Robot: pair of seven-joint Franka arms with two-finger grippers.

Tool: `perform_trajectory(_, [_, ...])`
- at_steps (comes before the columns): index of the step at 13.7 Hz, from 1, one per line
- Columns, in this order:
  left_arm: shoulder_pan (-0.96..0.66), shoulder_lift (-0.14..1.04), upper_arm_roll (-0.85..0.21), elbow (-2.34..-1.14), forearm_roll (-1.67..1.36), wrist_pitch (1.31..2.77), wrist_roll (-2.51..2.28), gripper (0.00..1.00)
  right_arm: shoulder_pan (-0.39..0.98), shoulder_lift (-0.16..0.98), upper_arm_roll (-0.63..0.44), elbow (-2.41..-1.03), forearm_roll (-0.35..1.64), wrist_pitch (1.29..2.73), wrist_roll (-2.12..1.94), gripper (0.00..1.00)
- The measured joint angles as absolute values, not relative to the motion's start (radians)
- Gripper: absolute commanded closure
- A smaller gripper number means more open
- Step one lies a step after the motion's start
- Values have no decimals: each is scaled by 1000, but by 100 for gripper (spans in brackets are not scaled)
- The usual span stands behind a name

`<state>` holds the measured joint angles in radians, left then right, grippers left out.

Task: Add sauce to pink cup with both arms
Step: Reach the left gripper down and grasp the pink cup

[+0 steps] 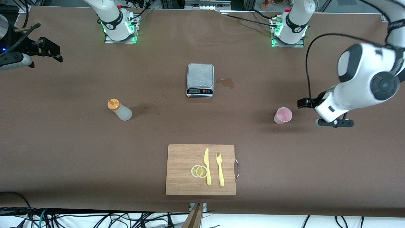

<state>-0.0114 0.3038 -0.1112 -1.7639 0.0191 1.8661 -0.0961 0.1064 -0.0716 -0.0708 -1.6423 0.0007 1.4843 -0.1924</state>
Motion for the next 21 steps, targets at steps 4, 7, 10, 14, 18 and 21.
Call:
perform_trajectory(4, [-29, 354, -116, -1926, 74, 2115, -96, 0, 106, -72, -71, -1642, 1, 1484, -192, 0])
perform_trajectory(7, [-31, 363, -116, -2053, 75, 2281, -96, 62, 106, -72, -71, -1642, 1, 1484, -192, 0])
perform_trajectory(10, [-30, 373, -115, -2078, 75, 2299, -95, 100, 106, -72, -71, -1642, 1, 1484, -192, 0])
perform_trajectory(14, [-31, 396, -119, -2079, 75, 2299, -95, 100, 106, -72, -71, -1642, 1, 1484, -192, 0])
perform_trajectory(18, [-31, 384, -129, -2049, 75, 2277, -96, 100, 106, -72, -71, -1642, 1, 1484, -192, 0])
perform_trajectory(21, [-30, 346, -212, -1962, 28, 2092, -160, 100, 106, -72, -71, -1641, 1, 1484, -192, 0])
